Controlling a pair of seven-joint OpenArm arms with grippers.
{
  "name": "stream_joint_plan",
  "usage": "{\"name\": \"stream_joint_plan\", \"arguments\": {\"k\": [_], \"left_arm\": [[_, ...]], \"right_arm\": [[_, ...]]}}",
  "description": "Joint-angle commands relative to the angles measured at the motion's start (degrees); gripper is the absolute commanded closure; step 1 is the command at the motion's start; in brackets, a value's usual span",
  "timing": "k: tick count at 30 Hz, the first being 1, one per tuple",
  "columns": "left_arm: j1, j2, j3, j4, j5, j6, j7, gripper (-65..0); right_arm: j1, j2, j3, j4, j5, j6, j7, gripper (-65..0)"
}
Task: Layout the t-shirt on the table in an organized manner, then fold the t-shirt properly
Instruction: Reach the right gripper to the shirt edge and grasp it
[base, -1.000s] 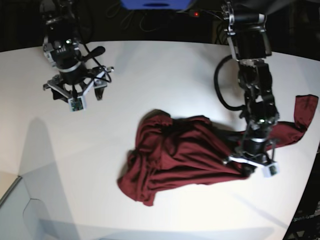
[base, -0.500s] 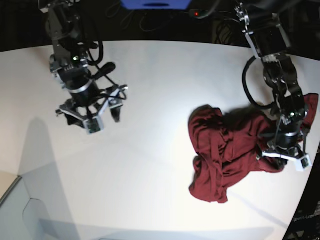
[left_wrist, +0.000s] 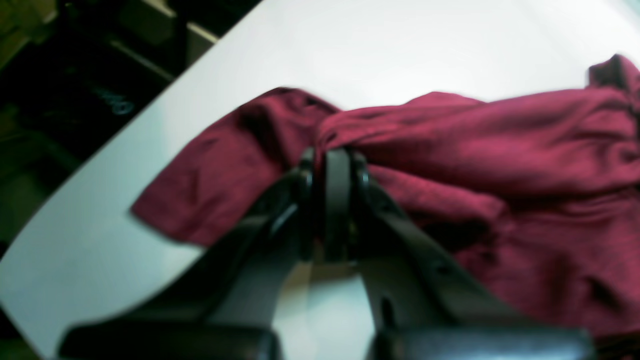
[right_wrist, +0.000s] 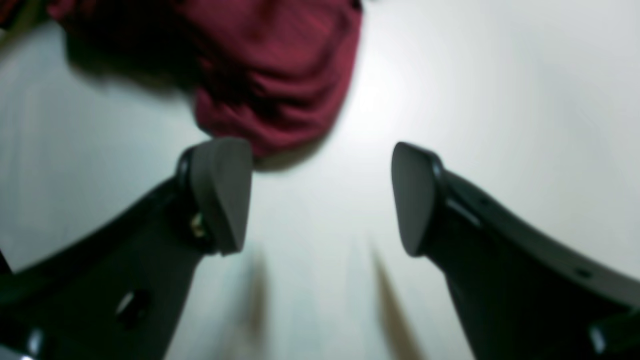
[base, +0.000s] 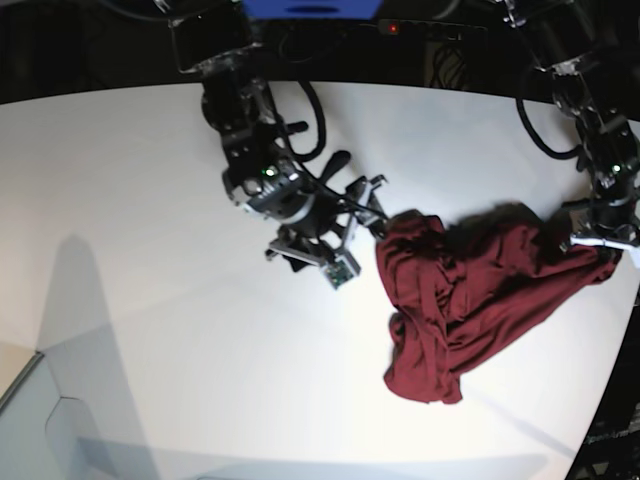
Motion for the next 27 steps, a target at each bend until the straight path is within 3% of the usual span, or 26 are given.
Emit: {"name": "stream_joint_plan", "arguments": {"k": [1, 8, 19, 27], "left_arm": [[-0.46, -1.09, -0.1, 1.04, 0.05, -0.01, -1.07, -0.3], [1.91, -1.09, -0.36, 0.78, -0.04, -0.01, -1.15, -0.3], [2.17, -1.0, -0.1, 0.87, 0.31, -0.01, -1.07, -0.3], [3.4, -0.91, -0.1, 0.87, 0.23, -0.01, -1.07, -0.3]], "right_arm": [[1.86, -0.25, 0.06, -1.46, 0.36, 0.32, 2.34, -44.0], [4.68, -0.25, -1.09, -12.45, 0.45, 0.32, 11.66, -43.9], [7.75, -0.25, -8.12, -23.7, 0.63, 0.23, 22.73, -43.7], [14.26, -0.25, -8.12, -33.9, 14.08, 0.14, 24.93, -43.2]]}}
